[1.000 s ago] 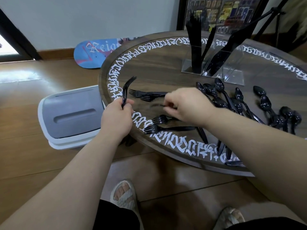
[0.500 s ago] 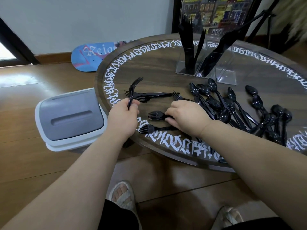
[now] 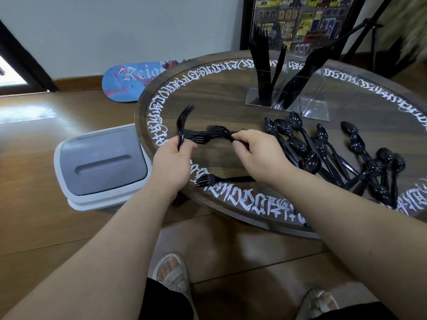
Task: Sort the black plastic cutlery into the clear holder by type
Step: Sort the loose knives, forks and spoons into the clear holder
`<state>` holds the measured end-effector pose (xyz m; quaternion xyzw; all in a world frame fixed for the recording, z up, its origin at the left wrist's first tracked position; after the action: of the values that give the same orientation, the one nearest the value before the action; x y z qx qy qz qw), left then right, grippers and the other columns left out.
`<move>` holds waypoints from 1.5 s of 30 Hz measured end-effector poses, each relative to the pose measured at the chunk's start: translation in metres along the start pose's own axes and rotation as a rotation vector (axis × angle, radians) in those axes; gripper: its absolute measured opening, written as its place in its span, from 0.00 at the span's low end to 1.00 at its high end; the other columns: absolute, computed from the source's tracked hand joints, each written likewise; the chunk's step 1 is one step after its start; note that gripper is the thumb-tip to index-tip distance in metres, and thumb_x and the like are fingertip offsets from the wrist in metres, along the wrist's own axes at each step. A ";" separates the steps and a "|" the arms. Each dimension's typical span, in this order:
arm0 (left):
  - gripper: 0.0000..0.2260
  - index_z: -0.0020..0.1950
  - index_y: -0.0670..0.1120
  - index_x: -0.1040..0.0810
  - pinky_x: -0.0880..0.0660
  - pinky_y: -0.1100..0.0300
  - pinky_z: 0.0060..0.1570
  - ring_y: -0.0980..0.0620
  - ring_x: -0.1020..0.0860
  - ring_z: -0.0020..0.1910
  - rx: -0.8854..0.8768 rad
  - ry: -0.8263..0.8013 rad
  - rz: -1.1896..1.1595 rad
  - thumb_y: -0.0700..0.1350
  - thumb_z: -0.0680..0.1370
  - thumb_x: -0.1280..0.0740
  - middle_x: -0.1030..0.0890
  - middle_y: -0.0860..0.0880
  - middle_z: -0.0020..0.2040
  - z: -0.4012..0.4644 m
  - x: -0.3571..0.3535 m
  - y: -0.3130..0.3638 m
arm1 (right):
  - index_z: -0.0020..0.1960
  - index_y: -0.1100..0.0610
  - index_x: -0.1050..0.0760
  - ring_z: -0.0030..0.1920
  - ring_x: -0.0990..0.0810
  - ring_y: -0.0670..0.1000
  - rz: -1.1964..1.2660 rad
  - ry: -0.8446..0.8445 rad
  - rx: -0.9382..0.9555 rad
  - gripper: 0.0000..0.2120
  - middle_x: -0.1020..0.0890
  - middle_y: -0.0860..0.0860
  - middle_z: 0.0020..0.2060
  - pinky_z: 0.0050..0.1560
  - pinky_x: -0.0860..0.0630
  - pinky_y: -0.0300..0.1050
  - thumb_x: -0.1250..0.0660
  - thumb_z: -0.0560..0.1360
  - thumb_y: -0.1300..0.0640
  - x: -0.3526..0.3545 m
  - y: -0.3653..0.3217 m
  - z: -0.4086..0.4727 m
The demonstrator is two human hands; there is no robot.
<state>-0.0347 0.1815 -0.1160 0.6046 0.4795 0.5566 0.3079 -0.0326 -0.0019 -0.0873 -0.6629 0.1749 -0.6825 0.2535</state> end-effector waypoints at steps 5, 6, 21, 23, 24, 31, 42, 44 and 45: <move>0.09 0.45 0.50 0.29 0.34 0.56 0.35 0.53 0.30 0.35 -0.054 -0.048 0.088 0.51 0.81 0.43 0.27 0.52 0.36 -0.008 -0.010 0.017 | 0.63 0.61 0.25 0.40 0.19 0.49 0.577 0.057 -0.307 0.14 0.18 0.52 0.39 0.48 0.20 0.45 0.39 0.79 0.63 -0.004 0.016 -0.004; 0.09 0.47 0.49 0.29 0.33 0.57 0.36 0.53 0.29 0.36 -0.072 -0.065 0.106 0.51 0.82 0.44 0.26 0.52 0.37 -0.010 -0.014 0.019 | 0.62 0.61 0.25 0.40 0.19 0.47 0.625 0.057 -0.321 0.13 0.17 0.52 0.39 0.47 0.21 0.43 0.38 0.79 0.63 -0.005 0.016 -0.004; 0.10 0.40 0.50 0.20 0.32 0.60 0.37 0.56 0.27 0.35 -0.135 -0.136 0.057 0.49 0.79 0.36 0.22 0.52 0.34 -0.018 -0.050 0.037 | 0.40 0.57 0.20 0.32 0.22 0.48 0.483 -0.029 -0.215 0.03 0.20 0.49 0.30 0.40 0.22 0.49 0.28 0.72 0.59 0.004 0.017 -0.011; 0.10 0.41 0.48 0.20 0.31 0.56 0.41 0.52 0.26 0.37 -0.157 -0.124 0.089 0.48 0.79 0.36 0.21 0.50 0.35 -0.019 -0.053 0.041 | 0.43 0.57 0.20 0.33 0.22 0.49 0.572 0.001 -0.256 0.02 0.19 0.51 0.32 0.40 0.21 0.50 0.28 0.72 0.60 0.010 0.022 -0.011; 0.10 0.41 0.47 0.20 0.30 0.55 0.43 0.50 0.24 0.38 -0.162 -0.121 0.098 0.48 0.79 0.36 0.19 0.48 0.37 -0.019 -0.054 0.043 | 0.45 0.57 0.21 0.34 0.22 0.50 0.645 0.023 -0.273 0.03 0.19 0.52 0.33 0.40 0.21 0.49 0.28 0.72 0.61 0.013 0.024 -0.011; 0.11 0.38 0.52 0.21 0.25 0.55 0.45 0.55 0.21 0.38 -0.174 -0.192 0.075 0.51 0.79 0.37 0.18 0.55 0.33 -0.023 -0.067 0.048 | 0.38 0.56 0.23 0.29 0.23 0.44 0.696 0.081 -0.234 0.08 0.22 0.51 0.31 0.32 0.26 0.37 0.33 0.75 0.64 0.028 0.025 -0.004; 0.13 0.48 0.45 0.23 0.29 0.51 0.49 0.49 0.24 0.45 -0.202 -0.287 0.188 0.49 0.82 0.45 0.21 0.49 0.42 -0.022 -0.064 0.046 | 0.42 0.59 0.24 0.31 0.22 0.49 1.130 -0.019 -0.308 0.10 0.19 0.53 0.33 0.35 0.22 0.38 0.38 0.76 0.70 0.026 0.034 -0.011; 0.14 0.48 0.46 0.21 0.29 0.52 0.48 0.51 0.23 0.43 -0.174 -0.354 0.140 0.48 0.82 0.45 0.20 0.50 0.40 -0.026 -0.068 0.044 | 0.43 0.59 0.24 0.32 0.20 0.49 1.070 0.001 -0.289 0.09 0.19 0.53 0.34 0.37 0.21 0.38 0.37 0.75 0.71 0.026 0.033 -0.011; 0.14 0.47 0.46 0.21 0.29 0.53 0.45 0.52 0.24 0.39 -0.162 -0.382 0.118 0.48 0.82 0.45 0.20 0.50 0.37 -0.027 -0.070 0.043 | 0.43 0.59 0.24 0.32 0.20 0.49 1.023 0.025 -0.274 0.09 0.19 0.53 0.34 0.37 0.20 0.38 0.36 0.75 0.71 0.027 0.033 -0.011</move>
<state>-0.0453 0.0977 -0.0985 0.6994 0.3299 0.4857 0.4075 -0.0397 -0.0456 -0.0848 -0.5117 0.5666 -0.4501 0.4632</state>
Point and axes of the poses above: each hand's wrist, its own z-axis towards the middle knuckle, its own x-axis out of the back of the hand, y = z × x, the point moved 9 cm from there along z, towards the middle knuckle
